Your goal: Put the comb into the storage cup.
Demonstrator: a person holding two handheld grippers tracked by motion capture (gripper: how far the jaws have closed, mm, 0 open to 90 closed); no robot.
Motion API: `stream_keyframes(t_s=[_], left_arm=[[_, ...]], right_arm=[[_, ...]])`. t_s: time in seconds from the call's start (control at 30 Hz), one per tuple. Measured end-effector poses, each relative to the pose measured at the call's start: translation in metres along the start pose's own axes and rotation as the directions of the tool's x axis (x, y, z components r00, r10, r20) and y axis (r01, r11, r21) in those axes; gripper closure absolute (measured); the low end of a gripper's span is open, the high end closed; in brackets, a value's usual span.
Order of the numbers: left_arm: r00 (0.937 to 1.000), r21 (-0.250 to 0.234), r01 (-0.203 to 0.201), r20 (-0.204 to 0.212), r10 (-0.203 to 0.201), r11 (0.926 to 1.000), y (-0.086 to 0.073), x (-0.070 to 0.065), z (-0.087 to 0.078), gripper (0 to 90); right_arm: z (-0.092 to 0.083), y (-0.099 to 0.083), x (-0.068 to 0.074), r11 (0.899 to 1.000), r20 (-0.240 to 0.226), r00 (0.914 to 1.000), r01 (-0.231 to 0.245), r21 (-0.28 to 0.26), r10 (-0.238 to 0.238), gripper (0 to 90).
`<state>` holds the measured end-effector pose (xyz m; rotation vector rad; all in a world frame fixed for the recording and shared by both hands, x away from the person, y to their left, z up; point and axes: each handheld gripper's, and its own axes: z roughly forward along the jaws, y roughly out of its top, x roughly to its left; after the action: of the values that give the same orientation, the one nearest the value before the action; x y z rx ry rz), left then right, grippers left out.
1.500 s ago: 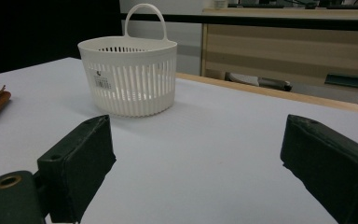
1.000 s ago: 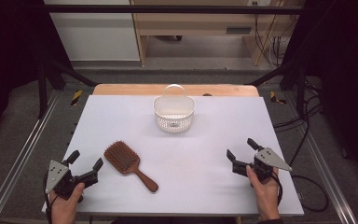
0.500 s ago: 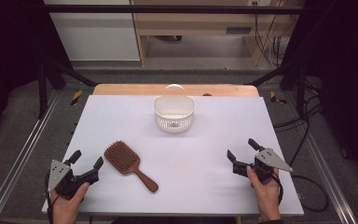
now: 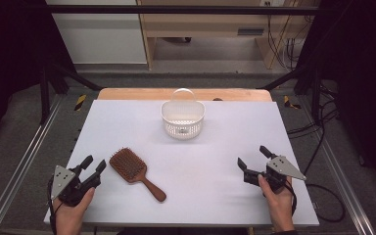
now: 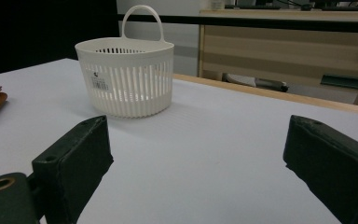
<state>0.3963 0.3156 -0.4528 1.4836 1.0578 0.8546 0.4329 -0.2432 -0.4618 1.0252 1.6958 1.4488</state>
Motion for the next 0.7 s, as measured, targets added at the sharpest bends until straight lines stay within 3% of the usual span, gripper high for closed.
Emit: stream_keyframes(t_s=[0.37,0.57,0.7], left_arm=[[0.9986,0.079,0.004,0.052,-0.008,0.9968,0.012,0.013,0.018,83.8],[0.9960,0.165,-0.061,0.075,0.049,0.9844,0.022,0.018,0.037,89.9],[0.9941,0.200,-0.077,0.090,0.060,0.9768,0.024,0.021,0.048,90.0]], right_arm=[[0.001,0.000,0.001,1.000,0.004,1.0000,0.006,0.002,-0.006,8.0],[0.000,0.000,0.000,1.000,0.006,1.0000,0.003,-0.005,-0.003,8.1],[0.001,0.000,0.000,1.000,0.007,1.0000,0.002,-0.002,-0.002,8.2]])
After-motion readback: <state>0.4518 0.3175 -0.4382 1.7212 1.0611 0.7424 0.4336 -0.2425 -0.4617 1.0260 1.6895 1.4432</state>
